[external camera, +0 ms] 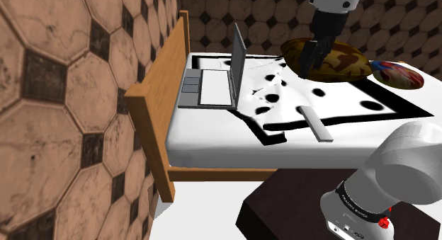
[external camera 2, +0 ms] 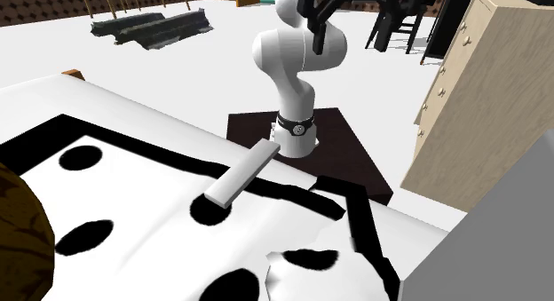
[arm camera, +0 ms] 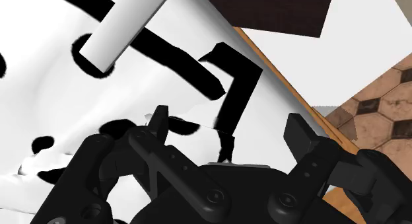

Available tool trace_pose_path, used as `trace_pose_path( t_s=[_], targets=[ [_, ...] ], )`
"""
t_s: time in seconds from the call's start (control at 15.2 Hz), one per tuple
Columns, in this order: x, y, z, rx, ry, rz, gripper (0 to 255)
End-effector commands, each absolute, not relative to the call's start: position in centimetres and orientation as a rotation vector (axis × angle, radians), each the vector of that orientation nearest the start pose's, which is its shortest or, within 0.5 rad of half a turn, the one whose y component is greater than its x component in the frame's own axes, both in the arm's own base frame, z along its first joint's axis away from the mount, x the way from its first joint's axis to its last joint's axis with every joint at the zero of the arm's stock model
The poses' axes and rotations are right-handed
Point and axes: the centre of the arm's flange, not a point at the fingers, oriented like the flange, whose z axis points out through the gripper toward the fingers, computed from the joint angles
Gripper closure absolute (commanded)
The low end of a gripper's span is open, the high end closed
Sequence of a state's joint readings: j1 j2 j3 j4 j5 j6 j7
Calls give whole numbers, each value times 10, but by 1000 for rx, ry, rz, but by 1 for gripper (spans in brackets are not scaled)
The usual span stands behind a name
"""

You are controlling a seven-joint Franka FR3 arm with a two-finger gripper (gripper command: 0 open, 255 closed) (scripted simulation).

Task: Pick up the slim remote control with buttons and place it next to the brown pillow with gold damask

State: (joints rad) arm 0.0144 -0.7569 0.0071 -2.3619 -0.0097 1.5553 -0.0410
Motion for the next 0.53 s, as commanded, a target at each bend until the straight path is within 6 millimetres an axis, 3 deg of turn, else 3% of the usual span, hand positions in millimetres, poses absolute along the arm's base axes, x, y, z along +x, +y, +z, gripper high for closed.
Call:
trace_pose_path(
  t_s=[0.0, 0.46],
  targets=[
    [312, 6, 577, -3153, -95, 79, 0],
    [304, -51, 505, -3152, 185, 51, 0]
  ],
)
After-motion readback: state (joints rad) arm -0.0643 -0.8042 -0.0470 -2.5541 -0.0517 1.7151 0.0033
